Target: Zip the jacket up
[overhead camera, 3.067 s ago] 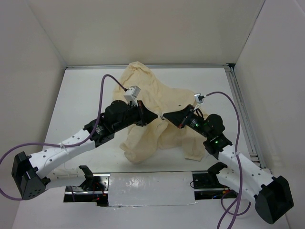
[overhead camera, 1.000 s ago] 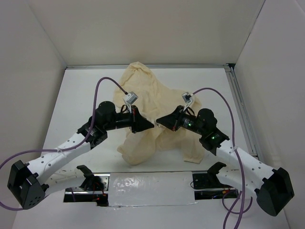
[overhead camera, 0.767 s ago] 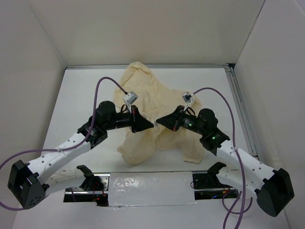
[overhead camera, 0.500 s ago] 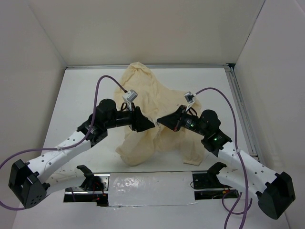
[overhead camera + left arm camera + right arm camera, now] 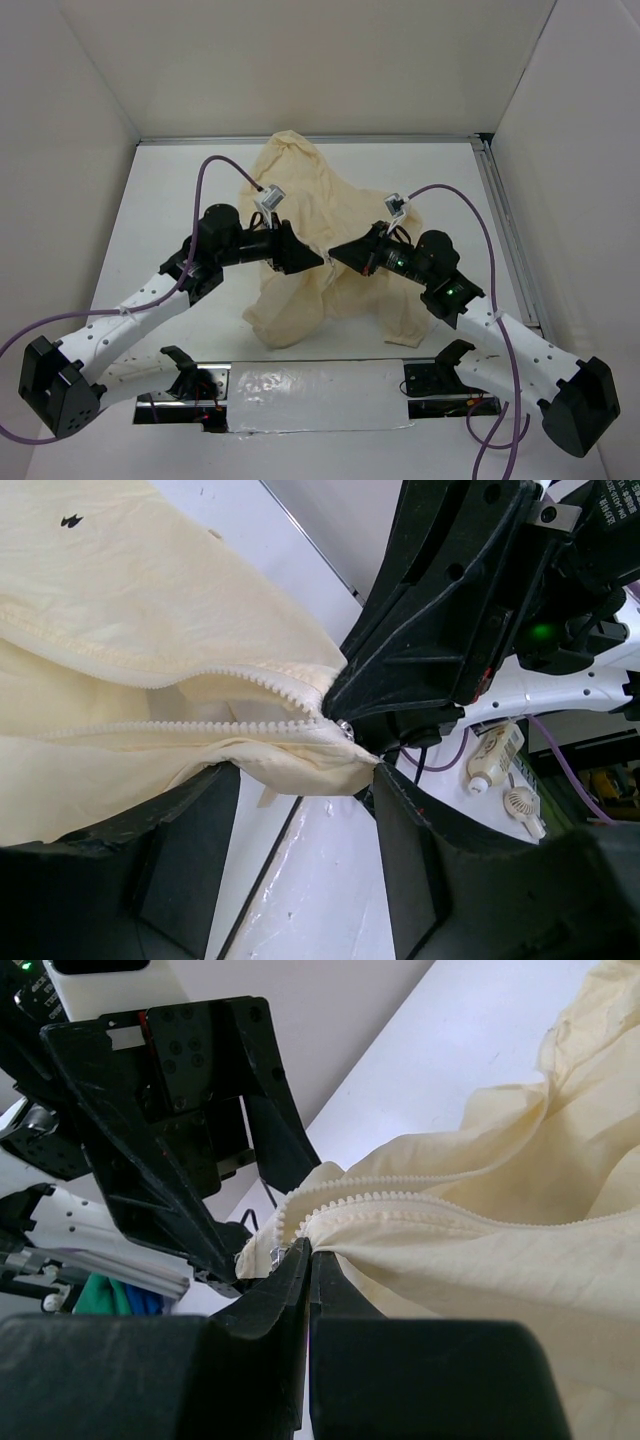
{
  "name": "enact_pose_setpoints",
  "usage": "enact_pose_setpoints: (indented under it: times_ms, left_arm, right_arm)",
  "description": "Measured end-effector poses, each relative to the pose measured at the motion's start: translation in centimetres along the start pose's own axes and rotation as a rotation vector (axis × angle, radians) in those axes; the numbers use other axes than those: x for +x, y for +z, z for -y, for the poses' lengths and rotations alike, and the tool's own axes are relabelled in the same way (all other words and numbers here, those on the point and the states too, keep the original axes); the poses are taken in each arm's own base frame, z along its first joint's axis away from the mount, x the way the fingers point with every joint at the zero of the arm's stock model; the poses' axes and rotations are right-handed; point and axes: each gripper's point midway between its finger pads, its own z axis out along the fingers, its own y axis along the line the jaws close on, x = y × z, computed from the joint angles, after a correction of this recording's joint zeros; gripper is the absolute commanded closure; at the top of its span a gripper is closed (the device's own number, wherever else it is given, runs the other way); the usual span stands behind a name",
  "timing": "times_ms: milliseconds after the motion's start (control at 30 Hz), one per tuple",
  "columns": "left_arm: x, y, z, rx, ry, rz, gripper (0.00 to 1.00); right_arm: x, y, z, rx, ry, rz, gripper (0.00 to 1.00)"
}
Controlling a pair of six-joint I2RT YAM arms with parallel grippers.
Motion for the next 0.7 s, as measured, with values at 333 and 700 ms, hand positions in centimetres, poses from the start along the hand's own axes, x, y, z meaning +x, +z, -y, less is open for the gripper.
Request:
enact_pose_setpoints:
  times_ms: [333,700]
  left_arm:
    - [0.2,-0.4,-0.4,-0.014,-0.046,-0.015,0.2]
    - [1.2,0.7,-0.9,0.007,-0.1,-0.073,0.53]
  right_arm:
    - [-0.1,-0.1,0.4,0.032,-0.007,0.015,1.0]
    - [0.3,0.1,0.0,0.031,-0.005,0.014,1.0]
